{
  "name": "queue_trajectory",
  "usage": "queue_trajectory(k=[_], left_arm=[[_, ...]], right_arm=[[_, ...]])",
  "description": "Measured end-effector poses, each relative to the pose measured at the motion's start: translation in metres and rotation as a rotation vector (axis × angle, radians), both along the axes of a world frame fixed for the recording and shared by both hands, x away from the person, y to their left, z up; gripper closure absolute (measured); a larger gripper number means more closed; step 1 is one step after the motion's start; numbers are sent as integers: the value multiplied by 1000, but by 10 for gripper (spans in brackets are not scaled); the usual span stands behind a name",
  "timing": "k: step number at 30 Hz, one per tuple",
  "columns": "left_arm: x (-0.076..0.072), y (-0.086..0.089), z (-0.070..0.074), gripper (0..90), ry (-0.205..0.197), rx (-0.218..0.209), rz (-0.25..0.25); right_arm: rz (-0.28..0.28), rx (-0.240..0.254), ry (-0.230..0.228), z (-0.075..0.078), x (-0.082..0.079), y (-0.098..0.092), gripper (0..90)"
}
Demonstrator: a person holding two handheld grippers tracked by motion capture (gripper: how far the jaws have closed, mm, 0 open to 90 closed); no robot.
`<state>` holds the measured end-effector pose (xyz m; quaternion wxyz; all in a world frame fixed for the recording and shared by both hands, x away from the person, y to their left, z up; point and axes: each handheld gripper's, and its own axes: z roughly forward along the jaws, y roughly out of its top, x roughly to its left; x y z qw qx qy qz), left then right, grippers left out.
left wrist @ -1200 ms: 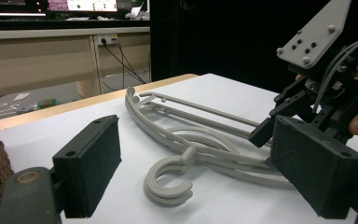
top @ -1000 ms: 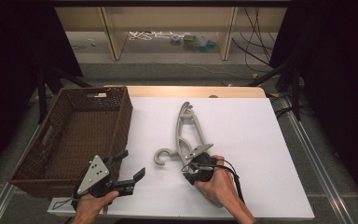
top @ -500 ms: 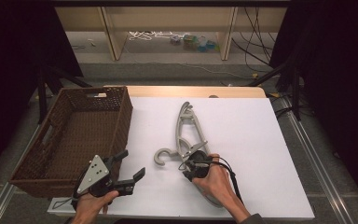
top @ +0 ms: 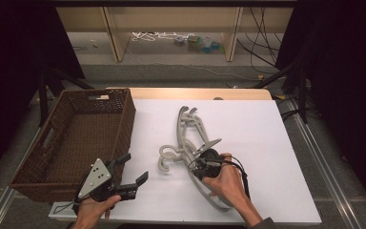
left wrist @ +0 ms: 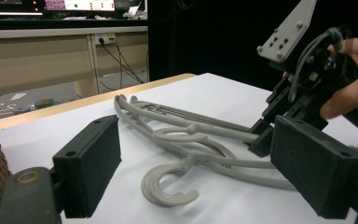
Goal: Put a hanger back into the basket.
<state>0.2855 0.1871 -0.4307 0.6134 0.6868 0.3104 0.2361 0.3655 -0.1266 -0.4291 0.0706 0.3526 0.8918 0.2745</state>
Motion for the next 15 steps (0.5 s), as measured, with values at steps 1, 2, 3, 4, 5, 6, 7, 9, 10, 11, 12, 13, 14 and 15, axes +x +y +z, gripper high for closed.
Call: queue_trajectory(k=[1,2,3,4,5,6,7,9,10,11,12,13,14,15], left_arm=[[0,0,0,159,-3,3,1],[0,0,0,159,-3,2,1],[1,0,0,159,-3,1,1],[1,0,0,159,-3,3,1],[1,0,0,159,-2,4,2],[0,1,0,159,-2,4,3],[0,1,1,159,-3,2,4],[0,1,0,159,-4,2,4],[0,1,0,159,-4,4,3],[0,1,0,159,-5,5,4],[0,1,1,159,-5,0,5],[0,1,1,159,-3,-2,6],[0,1,1,159,-5,1,4],[0,1,0,159,-5,4,4]], right_arm=[[-5,17,1,3,0,-3,784],[-12,27,0,5,0,-6,796],[-7,34,2,8,0,-10,810],[-18,28,-7,10,0,-13,821],[-12,25,-17,12,1,-16,821],[-12,21,-20,14,1,-18,823],[-12,32,-14,15,1,-20,825],[-3,10,-36,17,0,-21,826],[10,10,-39,18,0,-22,826],[19,14,-47,19,-1,-23,826],[26,14,-66,20,-1,-23,826],[33,6,-70,23,-2,-24,827],[41,7,-83,26,-2,-26,827],[40,5,-84,29,-2,-27,827]])
